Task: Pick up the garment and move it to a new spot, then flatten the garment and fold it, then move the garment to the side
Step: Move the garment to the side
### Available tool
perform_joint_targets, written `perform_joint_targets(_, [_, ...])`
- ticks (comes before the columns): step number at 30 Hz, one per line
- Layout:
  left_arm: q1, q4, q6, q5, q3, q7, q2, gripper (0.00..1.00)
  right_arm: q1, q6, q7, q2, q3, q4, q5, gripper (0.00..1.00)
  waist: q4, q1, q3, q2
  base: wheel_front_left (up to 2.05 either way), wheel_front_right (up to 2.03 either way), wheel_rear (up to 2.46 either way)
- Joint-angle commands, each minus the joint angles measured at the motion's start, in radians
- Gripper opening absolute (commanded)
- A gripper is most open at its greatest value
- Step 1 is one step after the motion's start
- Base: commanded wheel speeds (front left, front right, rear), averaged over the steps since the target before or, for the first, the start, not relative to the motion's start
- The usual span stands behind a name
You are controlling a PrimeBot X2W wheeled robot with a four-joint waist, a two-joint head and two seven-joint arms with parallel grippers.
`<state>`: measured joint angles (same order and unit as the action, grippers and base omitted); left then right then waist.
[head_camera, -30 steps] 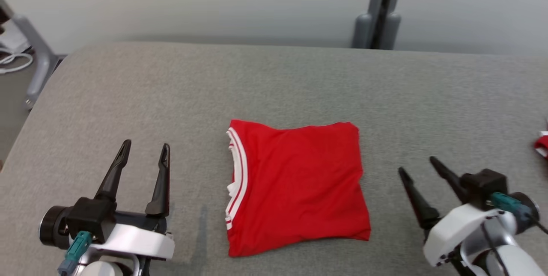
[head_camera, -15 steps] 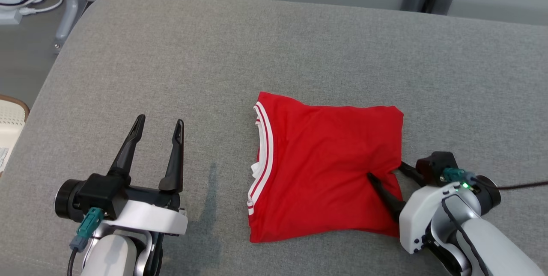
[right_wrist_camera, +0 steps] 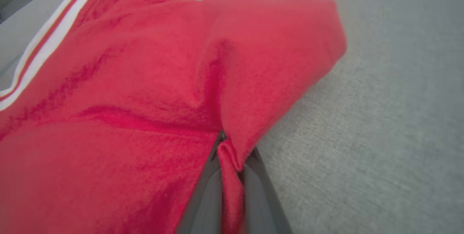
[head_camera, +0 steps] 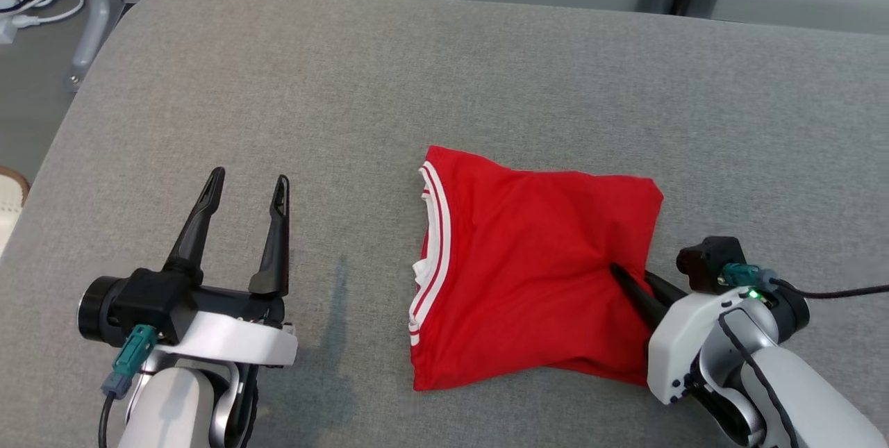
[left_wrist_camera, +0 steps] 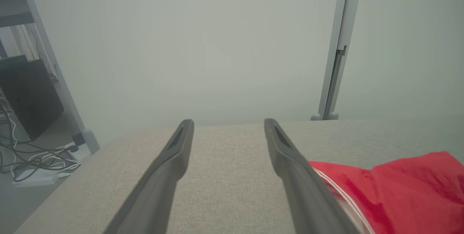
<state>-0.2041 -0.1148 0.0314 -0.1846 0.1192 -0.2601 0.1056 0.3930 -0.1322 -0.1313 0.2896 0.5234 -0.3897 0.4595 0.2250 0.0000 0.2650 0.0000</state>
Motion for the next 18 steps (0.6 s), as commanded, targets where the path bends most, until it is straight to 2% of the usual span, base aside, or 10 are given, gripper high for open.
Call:
perform_joint_targets(1, [0.006,0.003,0.005,0.006,-0.007,-0.005,0.003,1.00,-0.025,0.002,0.010,0.014,-0.012,0.010,-0.004,0.00,-0.025,0.0000,-0.019,0.0000,0.00,0.00,0.00])
perform_joint_targets(7, [0.039,0.020,0.002,0.010,-0.031,-0.005,0.018,1.00,-0.104,0.002,0.010,0.016,-0.062,0.076,-0.026,0.00,-0.129,0.0000,-0.052,0.0000,0.00,0.00,0.00])
perform_joint_targets(12, [0.057,0.044,-0.005,0.017,-0.054,-0.005,0.038,1.00,-0.175,0.002,-0.009,0.016,-0.112,0.146,-0.061,0.00,-0.271,0.0000,-0.055,0.0000,0.00,0.00,0.00])
perform_joint_targets(18, [0.042,0.066,-0.003,0.020,-0.050,0.003,0.057,1.00,-0.221,0.002,-0.011,0.019,-0.159,0.193,-0.084,0.00,-0.394,0.0000,-0.040,0.0000,0.00,0.00,0.00])
